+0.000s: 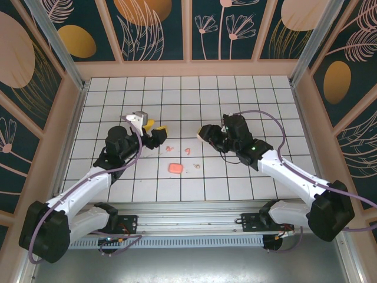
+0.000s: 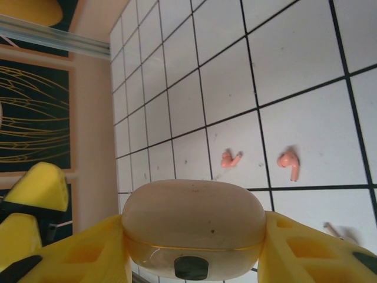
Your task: Insert the wireless bluetooth earbuds into the charging case
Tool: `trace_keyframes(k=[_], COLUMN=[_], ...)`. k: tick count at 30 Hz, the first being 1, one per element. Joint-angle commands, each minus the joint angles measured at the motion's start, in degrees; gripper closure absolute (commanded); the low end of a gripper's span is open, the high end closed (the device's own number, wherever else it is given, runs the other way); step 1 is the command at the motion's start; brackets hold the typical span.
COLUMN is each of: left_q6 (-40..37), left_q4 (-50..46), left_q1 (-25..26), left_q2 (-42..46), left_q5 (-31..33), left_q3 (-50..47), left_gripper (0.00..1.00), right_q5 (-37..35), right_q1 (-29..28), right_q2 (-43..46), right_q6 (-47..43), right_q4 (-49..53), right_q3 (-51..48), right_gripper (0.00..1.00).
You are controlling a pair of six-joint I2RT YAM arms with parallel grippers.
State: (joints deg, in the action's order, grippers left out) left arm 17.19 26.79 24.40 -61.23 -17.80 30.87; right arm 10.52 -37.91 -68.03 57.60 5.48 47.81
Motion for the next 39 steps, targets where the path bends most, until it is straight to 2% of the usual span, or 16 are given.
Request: trace_keyframes(k=[1,10,16,23,27,34,39], left_q6=[0.32,-0.08,-2.08,-7.56,-7.53,-10.12,-10.00], left_q4=[3.26,5.00,6.35,2.26,4.97,7.83,15.29], left_q1=[0.24,0.27,0.29,0.26,0.29,0.27,0.27], left_q2=[-0.62,-0.38,-0.46,-3.28,-4.07,-2.58,-0.76], left_q5=[-0.76,-4.15,-7.70,-10.82,-13.82,-14.80,-14.75], left_q3=[0.43,0.09,-0.20,1.80,1.65,0.47,-3.12], left_gripper=[0.27,0.31,0.32,0.34,0.36,0.38,0.37], right_q5=[-0.55,0.73,2.71,4.66,5.72,6.78,6.84], right_q1=[0.29,0.21,0.29,0.38,0.82,0.91,0.65], right_q2=[0.20,-0.53,-2.86,-5.63,-7.73,-9.46,-10.10], right_q6=[1.43,2.43,0.55,-0.85,-2.50,-4.20,-6.61], right_q4=[-4.28,-6.79,-5.48,-5.22,-4.47,-8.47,-11.58], right_q3=[2.61,4.83,9.81,14.33,17.14,17.82,16.88], right_gripper=[0.52,0.52,0.52,0.52,0.52,0.53,0.53])
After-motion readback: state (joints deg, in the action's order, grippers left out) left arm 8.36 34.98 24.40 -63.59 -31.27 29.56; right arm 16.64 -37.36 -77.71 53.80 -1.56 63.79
